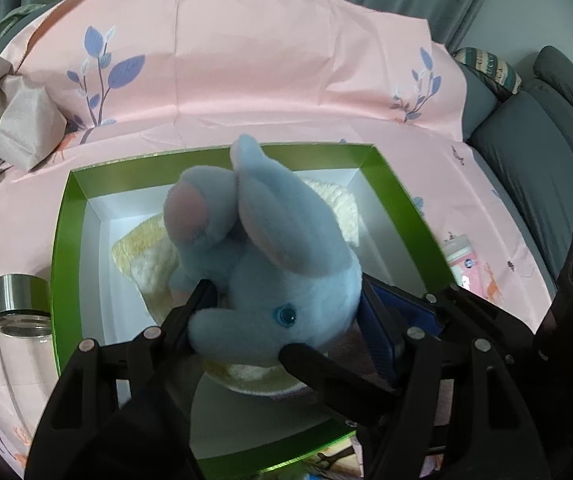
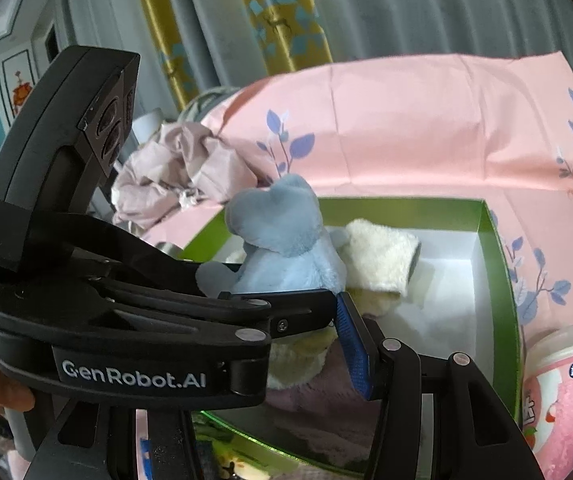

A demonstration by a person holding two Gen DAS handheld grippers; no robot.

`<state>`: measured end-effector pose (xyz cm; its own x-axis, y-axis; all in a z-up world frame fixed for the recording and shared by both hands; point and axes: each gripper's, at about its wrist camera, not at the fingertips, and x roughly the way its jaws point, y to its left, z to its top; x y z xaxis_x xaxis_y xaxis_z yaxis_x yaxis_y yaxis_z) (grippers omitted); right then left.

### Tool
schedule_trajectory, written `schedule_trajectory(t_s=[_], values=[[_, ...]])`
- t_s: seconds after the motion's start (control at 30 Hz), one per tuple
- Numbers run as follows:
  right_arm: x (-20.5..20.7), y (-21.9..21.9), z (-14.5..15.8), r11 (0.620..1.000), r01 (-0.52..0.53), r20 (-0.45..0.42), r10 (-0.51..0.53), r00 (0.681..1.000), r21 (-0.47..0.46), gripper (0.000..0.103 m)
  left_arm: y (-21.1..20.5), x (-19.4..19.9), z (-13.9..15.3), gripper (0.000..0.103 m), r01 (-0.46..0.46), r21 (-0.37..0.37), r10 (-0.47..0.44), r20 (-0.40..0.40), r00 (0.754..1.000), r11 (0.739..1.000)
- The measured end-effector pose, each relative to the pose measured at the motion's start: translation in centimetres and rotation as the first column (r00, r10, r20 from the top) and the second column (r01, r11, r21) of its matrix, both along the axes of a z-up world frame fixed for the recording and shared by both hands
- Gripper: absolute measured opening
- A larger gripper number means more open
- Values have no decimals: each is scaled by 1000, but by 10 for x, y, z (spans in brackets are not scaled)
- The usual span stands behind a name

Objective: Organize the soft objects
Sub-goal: 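Carry the plush elephant over the green box and lower it, then open the right gripper to release the elephant into the box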

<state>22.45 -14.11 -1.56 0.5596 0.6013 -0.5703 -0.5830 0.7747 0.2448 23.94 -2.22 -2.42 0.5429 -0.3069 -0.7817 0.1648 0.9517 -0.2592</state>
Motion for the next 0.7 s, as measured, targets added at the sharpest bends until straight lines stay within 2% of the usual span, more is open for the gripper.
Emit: schedule_trajectory(t_s=[0.23,0.33,0.43,0.53,0.7], values=[[10,7,-10,999,-4,-60,1,998,-45,53,2,6,-11,71,-20,24,21,-44,999,1000],[10,8,-10,999,-2,-75,-2,997,-54,53,1,4,-10,73,-28,34,30,-39,999,999],[9,8,-7,998,-2,-76,-3,997,-65,54,1,1,-8,80,-39,55,41,-34,999,998],[6,8,-4,996,15,-70,-21,997,-92,64,1,-3,-5,84,-41,81,43,-22,999,996],[0,6,-1,993,28,-66,-36,997,-113,66,5,-10,0,87,-65,132,67,-15,998,989]])
